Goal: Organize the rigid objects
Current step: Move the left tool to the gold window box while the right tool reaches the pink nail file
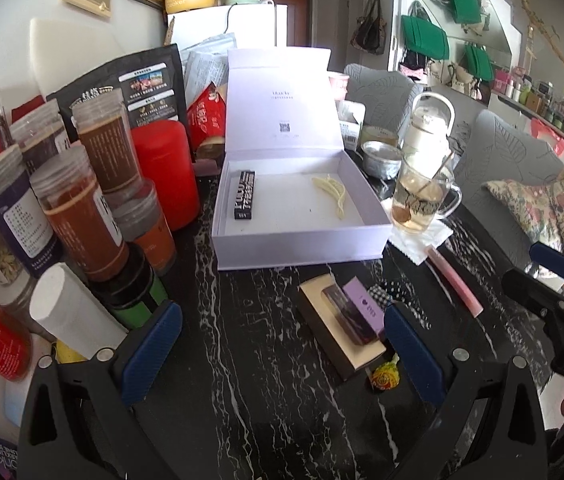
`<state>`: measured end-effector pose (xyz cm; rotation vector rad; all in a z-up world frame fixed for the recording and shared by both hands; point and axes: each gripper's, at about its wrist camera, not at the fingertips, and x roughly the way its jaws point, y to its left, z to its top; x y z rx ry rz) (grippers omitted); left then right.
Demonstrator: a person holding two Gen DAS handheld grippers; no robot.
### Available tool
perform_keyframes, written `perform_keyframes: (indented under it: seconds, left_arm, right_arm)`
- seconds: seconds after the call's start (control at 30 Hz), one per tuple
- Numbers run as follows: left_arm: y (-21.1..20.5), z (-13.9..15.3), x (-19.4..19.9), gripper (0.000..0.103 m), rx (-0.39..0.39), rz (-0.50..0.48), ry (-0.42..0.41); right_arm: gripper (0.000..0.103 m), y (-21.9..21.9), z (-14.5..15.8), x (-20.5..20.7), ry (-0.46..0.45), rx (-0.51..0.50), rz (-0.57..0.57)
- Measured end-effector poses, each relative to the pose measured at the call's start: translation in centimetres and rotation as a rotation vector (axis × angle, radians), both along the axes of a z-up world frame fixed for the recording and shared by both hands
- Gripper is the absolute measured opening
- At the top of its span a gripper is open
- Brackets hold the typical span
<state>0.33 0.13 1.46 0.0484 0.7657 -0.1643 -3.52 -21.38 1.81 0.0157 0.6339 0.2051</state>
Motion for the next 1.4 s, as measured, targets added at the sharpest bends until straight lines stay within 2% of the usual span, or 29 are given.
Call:
perform_keyframes:
  seconds: [0.4,0.7,1.0,1.2,1.4]
  left_arm:
    - [-1.0,-3.3,-0.5,0.103,0.021,-0.041,0.045]
    - [-2.4,-7.0,1.8,0.103,-0.019,-0.068,0.151]
    - [-4.0,-8.6,3.3,0.103,-0.022,-0.101,0.188]
    - [-4.4,-9.3,4.2,0.103,0.054,-0.105,0.182]
    - [-3.2,-8.9,4.4,0.103,0.138,-0.078,0.132]
  right_arm:
    - [0.077,-1.7,-3.8,-0.6,0.02,0.022,-0.044]
    - [0.077,-2.5,-6.0,0.2,0.061,0.025,-0.037]
    - [0.077,-3.4,-7.1,2.2,0.102,0.027,-0.049]
    - [0.077,-4.2,-8.7,4.0,0.142,0.012,-0.092]
    - [0.077,-5.6,-9.8,5.3,0.166,0.011,-0.169]
